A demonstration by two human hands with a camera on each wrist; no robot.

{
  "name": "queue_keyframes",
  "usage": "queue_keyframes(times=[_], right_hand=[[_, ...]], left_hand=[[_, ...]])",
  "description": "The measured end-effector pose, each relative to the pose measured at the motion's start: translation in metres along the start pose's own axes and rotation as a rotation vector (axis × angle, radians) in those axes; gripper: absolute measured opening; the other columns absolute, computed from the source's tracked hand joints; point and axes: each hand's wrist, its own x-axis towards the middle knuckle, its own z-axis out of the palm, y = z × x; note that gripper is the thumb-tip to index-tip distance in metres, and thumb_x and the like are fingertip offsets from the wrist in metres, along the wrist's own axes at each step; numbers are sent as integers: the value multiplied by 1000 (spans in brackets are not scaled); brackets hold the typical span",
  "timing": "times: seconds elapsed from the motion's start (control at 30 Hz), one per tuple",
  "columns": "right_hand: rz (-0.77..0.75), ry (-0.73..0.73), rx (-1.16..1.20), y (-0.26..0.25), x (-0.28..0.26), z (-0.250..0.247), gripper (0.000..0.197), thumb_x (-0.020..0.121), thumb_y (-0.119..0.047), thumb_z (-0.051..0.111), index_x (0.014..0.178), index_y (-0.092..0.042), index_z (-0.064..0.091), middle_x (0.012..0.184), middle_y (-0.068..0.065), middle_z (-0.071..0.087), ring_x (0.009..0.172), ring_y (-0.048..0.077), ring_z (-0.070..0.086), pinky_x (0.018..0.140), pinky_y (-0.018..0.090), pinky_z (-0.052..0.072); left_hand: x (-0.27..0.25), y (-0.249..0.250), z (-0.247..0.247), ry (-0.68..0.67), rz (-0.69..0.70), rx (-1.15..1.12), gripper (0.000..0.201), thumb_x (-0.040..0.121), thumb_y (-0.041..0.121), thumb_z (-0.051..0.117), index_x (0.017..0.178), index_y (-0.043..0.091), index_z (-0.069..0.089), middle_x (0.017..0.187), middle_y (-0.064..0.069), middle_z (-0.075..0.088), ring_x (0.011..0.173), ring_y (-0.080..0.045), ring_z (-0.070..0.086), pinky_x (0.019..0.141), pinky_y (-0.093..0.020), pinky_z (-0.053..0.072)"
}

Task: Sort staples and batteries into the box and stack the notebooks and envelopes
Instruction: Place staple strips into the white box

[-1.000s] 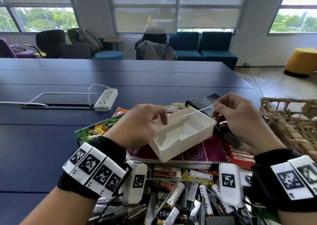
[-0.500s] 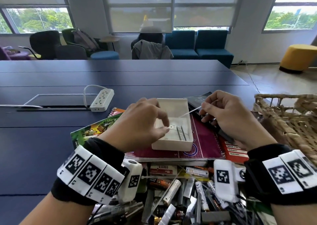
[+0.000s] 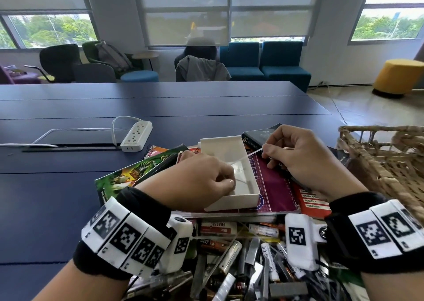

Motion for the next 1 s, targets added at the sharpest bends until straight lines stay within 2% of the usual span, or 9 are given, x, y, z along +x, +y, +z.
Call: queue_keyframes(times=[0.1,0.23,0.33,0.43,0.57,0.67,0.8,0.87,1.0], right_hand=[[-11,8,2,1,1,0,12,94,-18,73,83,-17,67,79,4,76,67,18,73,68,40,52],[-16,76,67,0,1,-3,12,95,-20,71,84,-20,67,80,3,76,69,20,74,70,40,53],[-33,149,113,-4,0,-5,10,96,-18,69,86,-18,66,80,4,75,67,22,73,72,41,56],[-16,172,130,-6,0,-6,9,97,-17,68,88,-16,66,80,5,75,66,22,74,73,42,57],[11,204,171,-8,-1,-6,10,98,-15,67,88,-13,65,78,7,75,64,23,73,68,40,56],[13,260,253,-10,-2,-7,13,100,-12,63,87,-12,62,77,9,74,63,24,70,61,34,53],[27,252,322,-11,-3,-8,12,102,-12,60,89,-11,61,78,12,73,64,27,69,60,34,51],[38,240,318,-11,-4,-8,13,102,-12,59,90,-11,61,79,12,73,65,28,69,61,34,52],[60,225,339,-12,-4,-9,13,103,-12,57,90,-10,58,81,16,72,63,28,68,61,39,53]], left_hand=[[-1,-4,1,117,28,-21,23,99,37,59,86,28,76,66,16,64,68,-1,55,108,-41,36],[-4,-9,-4,225,76,-147,8,91,35,73,85,31,77,71,22,70,74,8,62,91,-35,42],[-4,-16,-8,283,70,-235,6,88,25,77,86,29,73,75,17,73,74,2,67,85,-33,48],[-3,-25,-10,362,18,-320,21,90,13,72,96,31,63,78,8,73,71,-9,68,72,-33,57],[0,-33,-11,439,-104,-353,33,91,11,68,116,31,58,79,4,67,70,-9,62,68,-29,53],[2,-35,-9,389,-147,-350,28,92,12,66,116,27,63,77,5,70,71,-9,63,68,-29,53],[4,-34,-6,269,-192,-367,19,92,15,64,104,25,74,64,14,65,51,1,53,52,-12,38],[3,-34,-7,257,-223,-383,14,91,19,67,99,25,77,58,17,62,49,3,51,54,-11,37],[3,-32,-7,173,-241,-416,17,90,19,67,101,22,80,59,16,63,51,5,53,63,-17,40]])
